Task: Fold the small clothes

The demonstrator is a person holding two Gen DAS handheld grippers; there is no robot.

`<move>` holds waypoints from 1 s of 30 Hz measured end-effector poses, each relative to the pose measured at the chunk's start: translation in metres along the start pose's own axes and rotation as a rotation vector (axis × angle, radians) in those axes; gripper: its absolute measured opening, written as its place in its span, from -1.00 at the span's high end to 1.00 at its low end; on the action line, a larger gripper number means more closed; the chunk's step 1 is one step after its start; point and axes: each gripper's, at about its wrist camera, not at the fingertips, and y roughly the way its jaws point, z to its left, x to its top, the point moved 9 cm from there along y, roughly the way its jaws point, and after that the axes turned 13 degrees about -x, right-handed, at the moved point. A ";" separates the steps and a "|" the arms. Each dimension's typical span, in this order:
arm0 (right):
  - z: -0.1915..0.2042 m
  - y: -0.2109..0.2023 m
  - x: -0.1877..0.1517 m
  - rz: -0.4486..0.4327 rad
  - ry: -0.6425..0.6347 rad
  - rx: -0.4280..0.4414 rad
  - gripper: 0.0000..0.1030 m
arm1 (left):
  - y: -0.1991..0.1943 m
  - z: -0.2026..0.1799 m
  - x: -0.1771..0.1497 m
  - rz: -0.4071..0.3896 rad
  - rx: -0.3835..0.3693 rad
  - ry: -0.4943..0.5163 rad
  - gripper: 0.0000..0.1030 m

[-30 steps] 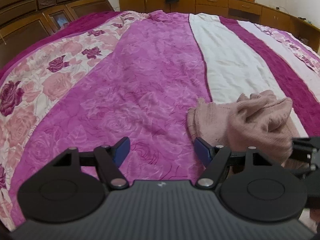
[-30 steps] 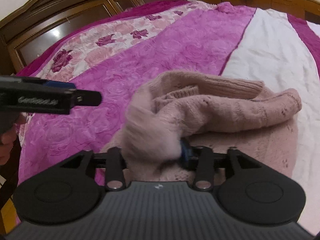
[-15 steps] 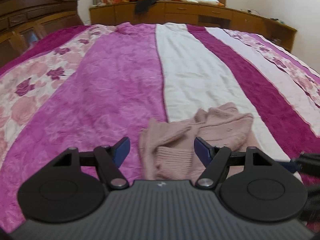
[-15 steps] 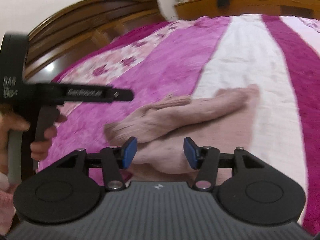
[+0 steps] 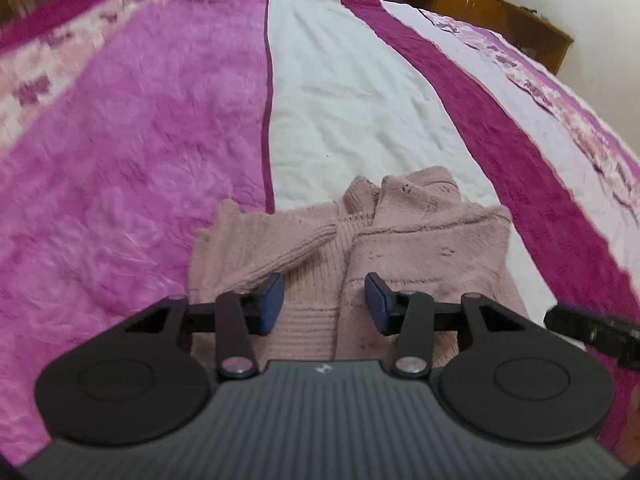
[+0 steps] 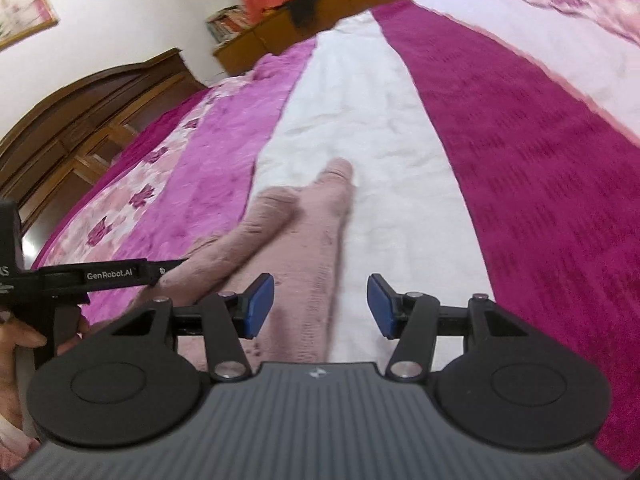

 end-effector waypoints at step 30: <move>-0.007 -0.006 -0.012 -0.004 0.044 0.027 -0.16 | -0.036 -0.058 -0.006 -0.015 0.019 0.156 -0.30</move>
